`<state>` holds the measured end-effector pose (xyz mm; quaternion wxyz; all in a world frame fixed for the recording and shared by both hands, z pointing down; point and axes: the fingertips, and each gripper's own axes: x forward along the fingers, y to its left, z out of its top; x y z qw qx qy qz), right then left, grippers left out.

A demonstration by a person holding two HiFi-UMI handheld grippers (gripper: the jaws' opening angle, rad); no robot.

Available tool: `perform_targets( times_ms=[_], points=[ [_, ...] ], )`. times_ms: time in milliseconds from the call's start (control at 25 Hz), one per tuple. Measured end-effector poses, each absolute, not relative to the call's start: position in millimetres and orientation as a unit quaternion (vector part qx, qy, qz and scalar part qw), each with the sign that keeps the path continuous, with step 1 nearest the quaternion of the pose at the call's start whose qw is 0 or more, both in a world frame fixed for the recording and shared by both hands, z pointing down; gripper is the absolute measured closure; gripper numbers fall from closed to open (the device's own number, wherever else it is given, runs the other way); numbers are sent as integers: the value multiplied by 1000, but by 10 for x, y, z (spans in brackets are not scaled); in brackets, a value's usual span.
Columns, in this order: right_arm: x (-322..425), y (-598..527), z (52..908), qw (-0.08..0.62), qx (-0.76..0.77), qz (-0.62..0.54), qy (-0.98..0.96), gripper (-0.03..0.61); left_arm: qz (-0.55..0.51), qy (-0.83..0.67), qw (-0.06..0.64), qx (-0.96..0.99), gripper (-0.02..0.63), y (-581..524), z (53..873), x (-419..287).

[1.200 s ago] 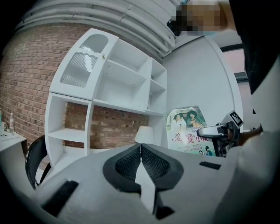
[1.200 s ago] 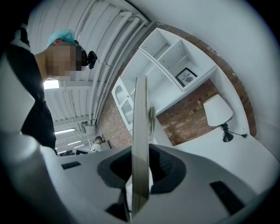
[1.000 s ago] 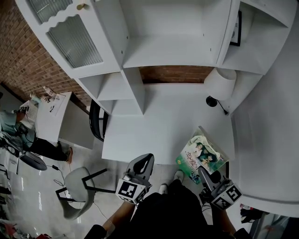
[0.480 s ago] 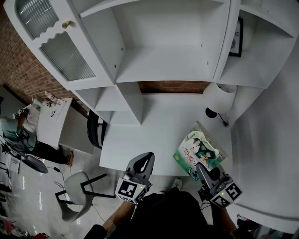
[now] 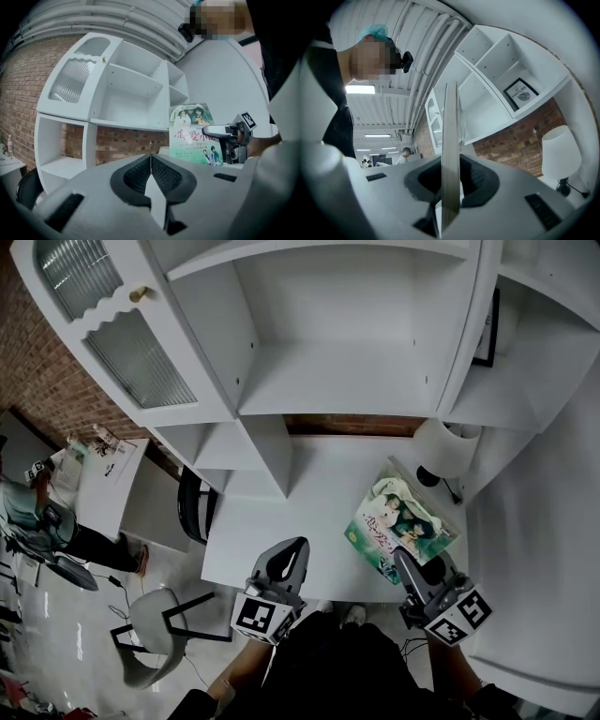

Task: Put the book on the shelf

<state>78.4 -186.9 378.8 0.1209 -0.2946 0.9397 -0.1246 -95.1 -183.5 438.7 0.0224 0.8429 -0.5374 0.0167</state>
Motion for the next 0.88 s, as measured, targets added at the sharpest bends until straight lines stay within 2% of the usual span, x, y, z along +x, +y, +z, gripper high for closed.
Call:
perform_targets(
  times_ms=[400, 520, 880],
  points=[
    [672, -2288, 3221, 137, -335, -63, 930, 500, -6, -506, 20, 863, 594, -2131, 4063, -994],
    [644, -2479, 3078, 140, -342, -52, 928, 500, -14, -495, -1, 869, 594, -2254, 4006, -1046],
    [555, -2638, 2759, 129, -373, 8, 919, 500, -23, -481, -5, 876, 594, -2377, 3822, -1061]
  ],
)
